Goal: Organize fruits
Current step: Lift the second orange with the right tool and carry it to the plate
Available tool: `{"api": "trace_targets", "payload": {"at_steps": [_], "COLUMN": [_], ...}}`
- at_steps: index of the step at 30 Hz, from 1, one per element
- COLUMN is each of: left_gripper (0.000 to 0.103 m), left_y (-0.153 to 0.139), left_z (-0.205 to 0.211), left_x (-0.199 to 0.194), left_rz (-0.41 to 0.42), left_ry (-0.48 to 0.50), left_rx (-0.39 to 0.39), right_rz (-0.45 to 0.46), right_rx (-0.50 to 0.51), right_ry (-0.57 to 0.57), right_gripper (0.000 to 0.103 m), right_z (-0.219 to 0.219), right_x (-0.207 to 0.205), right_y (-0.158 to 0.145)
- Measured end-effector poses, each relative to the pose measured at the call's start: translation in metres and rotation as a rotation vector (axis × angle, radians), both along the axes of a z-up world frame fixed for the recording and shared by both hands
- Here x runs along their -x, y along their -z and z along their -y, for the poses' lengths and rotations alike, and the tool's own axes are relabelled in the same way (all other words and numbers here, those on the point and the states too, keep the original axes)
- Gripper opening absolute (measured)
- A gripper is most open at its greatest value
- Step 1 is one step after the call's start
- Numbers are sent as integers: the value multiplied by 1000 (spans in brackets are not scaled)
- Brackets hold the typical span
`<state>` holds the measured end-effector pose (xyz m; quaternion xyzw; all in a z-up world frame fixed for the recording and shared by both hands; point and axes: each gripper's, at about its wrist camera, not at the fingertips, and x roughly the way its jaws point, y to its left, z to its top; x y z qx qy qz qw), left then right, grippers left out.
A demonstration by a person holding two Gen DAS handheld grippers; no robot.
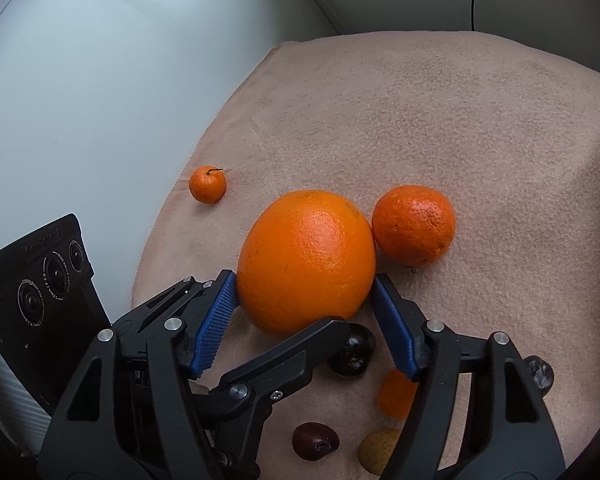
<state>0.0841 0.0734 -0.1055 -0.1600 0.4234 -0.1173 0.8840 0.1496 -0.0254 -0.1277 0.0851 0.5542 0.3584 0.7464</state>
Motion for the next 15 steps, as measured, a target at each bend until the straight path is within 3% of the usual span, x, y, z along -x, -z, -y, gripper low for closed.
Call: {"api": "trace_targets", "payload": {"at_steps": [15], "left_gripper": [63], "left_y": [-20], "left_z": [14], "left_x": [11], "left_rz": [58], "left_ry": [5], "left_rx": [-35], "right_rz": [76], "right_rx": [-19], "right_ry": [17], "right_gripper": [71], "right_z": [13], "right_x": [12], "right_y": [-26]}}
